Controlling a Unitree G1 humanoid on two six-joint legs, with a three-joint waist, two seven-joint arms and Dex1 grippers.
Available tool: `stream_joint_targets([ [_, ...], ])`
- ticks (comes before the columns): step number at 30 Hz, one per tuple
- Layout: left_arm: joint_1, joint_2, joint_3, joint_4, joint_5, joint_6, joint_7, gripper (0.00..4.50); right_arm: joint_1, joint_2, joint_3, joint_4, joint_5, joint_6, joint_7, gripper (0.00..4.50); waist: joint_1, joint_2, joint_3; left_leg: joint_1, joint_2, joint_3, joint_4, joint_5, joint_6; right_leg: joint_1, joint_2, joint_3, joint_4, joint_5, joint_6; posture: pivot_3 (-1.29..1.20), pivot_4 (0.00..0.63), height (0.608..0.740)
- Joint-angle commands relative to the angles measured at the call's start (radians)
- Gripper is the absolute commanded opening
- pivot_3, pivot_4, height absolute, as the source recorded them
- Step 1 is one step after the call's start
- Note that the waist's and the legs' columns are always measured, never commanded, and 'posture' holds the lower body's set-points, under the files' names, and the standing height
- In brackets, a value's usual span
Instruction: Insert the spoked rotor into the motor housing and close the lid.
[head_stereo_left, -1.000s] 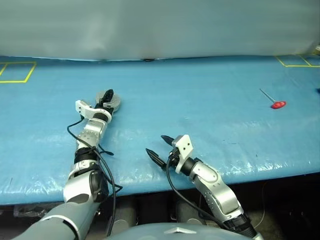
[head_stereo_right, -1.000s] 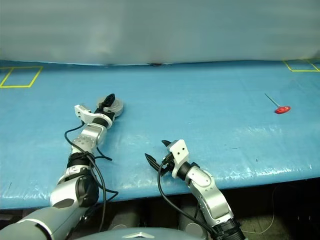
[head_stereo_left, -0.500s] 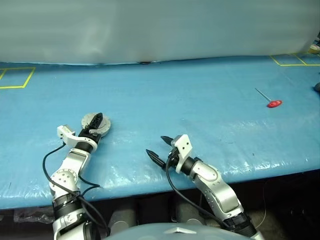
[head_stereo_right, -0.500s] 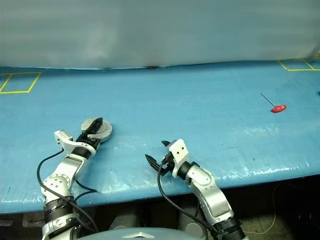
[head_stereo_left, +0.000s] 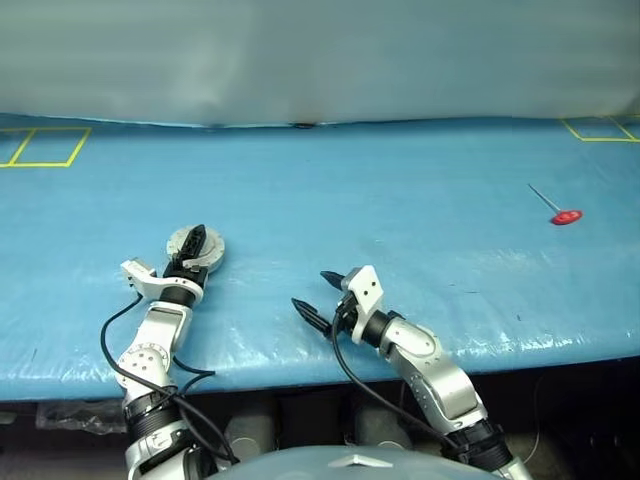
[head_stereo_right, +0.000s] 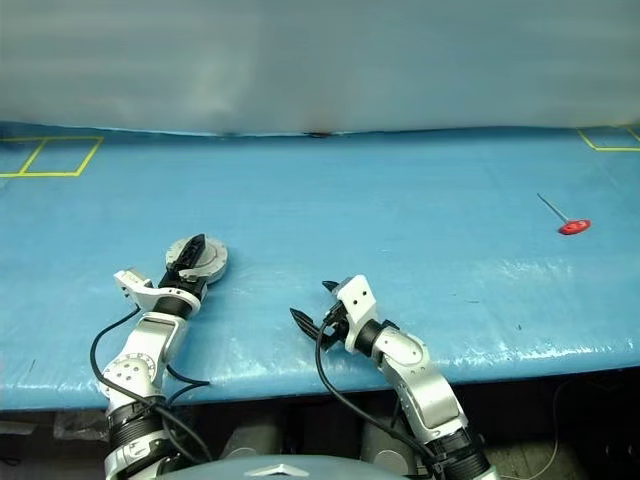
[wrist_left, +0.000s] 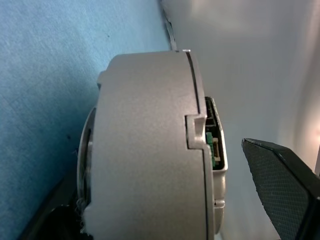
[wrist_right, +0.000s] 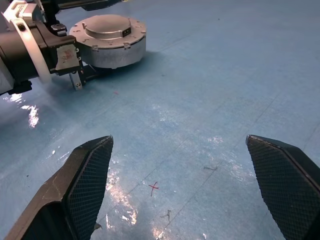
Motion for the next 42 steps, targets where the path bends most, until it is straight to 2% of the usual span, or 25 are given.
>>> stream_joint_targets([
  [1,-0.033,-0.021,-0.027,0.069,0.012,-0.009,-0.007,3.79,0.009,-0.003,-0.012,-0.036,-0.001,0.006,-0.003,4.50,0.005,0.000,0.000,0.000,0.000,-0.001,0.000,0.000,0.000,0.000,0.000,0.000,0.000,0.000,0.000,0.00,0.150,0.740],
  [5,-0.110,-0.008,-0.025,0.122,0.018,-0.036,-0.032,2.45,0.009,-0.003,-0.010,-0.038,-0.006,0.012,-0.005,4.50,0.013,-0.002,0.001,-0.004,-0.001,-0.004,0.001,0.001,0.001,-0.001,0.000,-0.003,0.000,0.000,0.000,0.00,0.150,0.740],
  [12,-0.221,0.018,-0.011,0.191,0.045,-0.067,-0.048,2.42,0.003,0.003,-0.007,-0.036,-0.013,0.021,-0.005,4.50,0.008,-0.003,0.002,-0.017,-0.002,-0.007,0.002,0.002,-0.001,-0.006,0.001,-0.003,-0.001,0.002,0.002,0.00,0.150,0.740],
  [24,-0.507,0.091,0.037,0.504,0.161,-0.235,0.002,2.42,-0.005,0.016,0.000,-0.025,-0.026,0.022,-0.013,4.50,-0.002,-0.014,0.009,-0.018,-0.002,-0.008,0.002,0.005,-0.005,-0.006,0.002,-0.005,-0.003,0.005,0.008,0.00,0.150,0.740],
  [32,-0.583,0.114,0.053,0.607,0.209,-0.232,0.074,2.42,0.007,0.018,-0.002,-0.027,-0.028,0.022,-0.023,4.50,-0.002,-0.014,0.010,-0.019,-0.002,-0.008,0.001,0.004,-0.005,-0.007,0.002,-0.005,-0.004,0.006,0.010,0.00,0.150,0.740],
  [33,-0.584,0.115,0.055,0.611,0.210,-0.231,0.083,3.14,0.007,0.019,-0.002,-0.027,-0.027,0.022,-0.023,4.50,-0.002,-0.014,0.009,-0.019,-0.002,-0.008,0.001,0.005,-0.005,-0.007,0.002,-0.006,-0.004,0.006,0.010,0.00,0.150,0.740],
  [37,-0.581,0.120,0.064,0.617,0.219,-0.235,0.127,4.37,0.002,0.023,-0.001,-0.021,-0.028,0.021,-0.023,4.50,-0.002,-0.014,0.009,-0.017,-0.002,-0.008,0.001,0.005,-0.006,-0.005,0.002,-0.005,-0.004,0.006,0.010,0.00,0.150,0.740],
  [42,-0.562,0.126,0.066,0.605,0.236,-0.232,0.178,4.47,-0.001,0.027,0.001,-0.016,-0.028,0.021,-0.021,4.50,-0.016,-0.013,0.009,-0.015,-0.001,-0.008,0.001,0.006,-0.007,-0.005,0.002,-0.005,-0.002,0.006,0.010,0.00,0.150,0.740],
])
